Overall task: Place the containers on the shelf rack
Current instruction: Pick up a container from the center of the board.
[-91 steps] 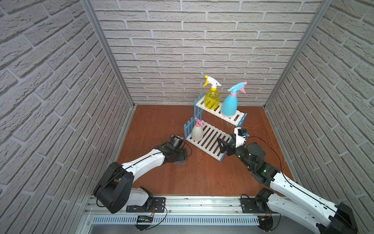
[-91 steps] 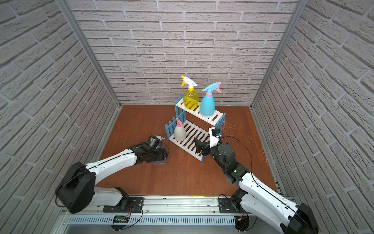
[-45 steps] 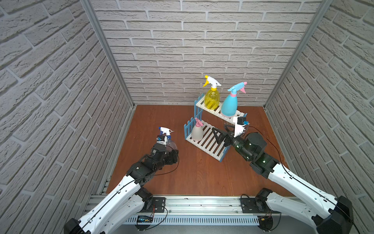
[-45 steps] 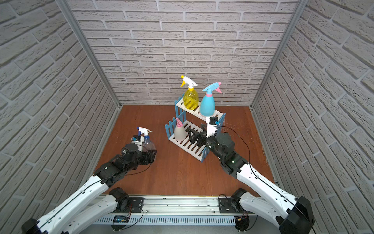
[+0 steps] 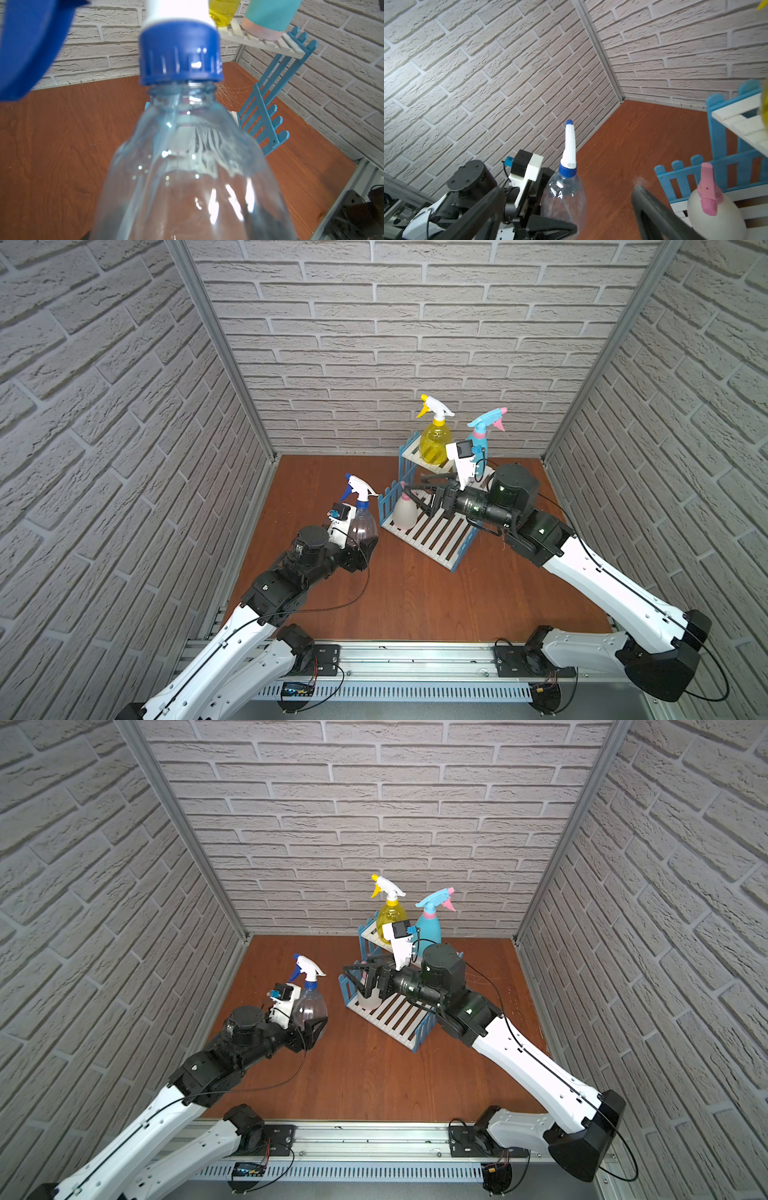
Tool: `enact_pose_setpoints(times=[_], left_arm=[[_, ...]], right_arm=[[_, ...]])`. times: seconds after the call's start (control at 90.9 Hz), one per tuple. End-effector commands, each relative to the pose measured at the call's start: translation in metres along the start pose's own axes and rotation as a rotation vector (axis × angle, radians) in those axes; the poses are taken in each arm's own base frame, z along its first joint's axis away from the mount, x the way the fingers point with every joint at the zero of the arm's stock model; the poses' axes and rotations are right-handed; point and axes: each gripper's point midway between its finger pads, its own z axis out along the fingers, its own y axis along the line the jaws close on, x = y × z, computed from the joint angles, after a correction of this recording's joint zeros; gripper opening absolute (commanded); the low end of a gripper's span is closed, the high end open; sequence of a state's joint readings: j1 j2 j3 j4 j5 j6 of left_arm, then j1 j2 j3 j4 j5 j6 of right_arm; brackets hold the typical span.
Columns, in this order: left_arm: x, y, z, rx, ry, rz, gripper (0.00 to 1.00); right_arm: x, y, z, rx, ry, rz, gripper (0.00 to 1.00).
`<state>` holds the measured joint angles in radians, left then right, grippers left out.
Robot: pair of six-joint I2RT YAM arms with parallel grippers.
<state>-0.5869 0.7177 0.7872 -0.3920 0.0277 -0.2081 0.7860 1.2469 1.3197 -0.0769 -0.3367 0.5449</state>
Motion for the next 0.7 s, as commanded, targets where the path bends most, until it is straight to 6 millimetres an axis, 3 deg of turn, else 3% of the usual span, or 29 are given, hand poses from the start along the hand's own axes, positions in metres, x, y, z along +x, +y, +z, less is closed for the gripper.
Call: enact_pose_setpoints(times=[0.0,0.253,0.44,0.693], left_arm=[[-0.030,-0.014,0.000,0.057,-0.097,0.051,0.54],[-0.030,-0.018,0.005,0.076,-0.093,0.050,0.55],[-0.026,-0.019,0.006,0.085,-0.077,0.051,0.55],[-0.023,-0.020,0.006,0.090,-0.069,0.056,0.55]], right_arm=[[0.016,0.005,0.012,-0.010,0.064,-0.010,0.96],[0.018,0.005,0.049,-0.035,0.026,-0.009,0.85],[0.016,0.008,0.062,-0.084,0.006,0.017,0.70],[0.017,0.011,0.074,-0.132,0.004,0.059,0.58]])
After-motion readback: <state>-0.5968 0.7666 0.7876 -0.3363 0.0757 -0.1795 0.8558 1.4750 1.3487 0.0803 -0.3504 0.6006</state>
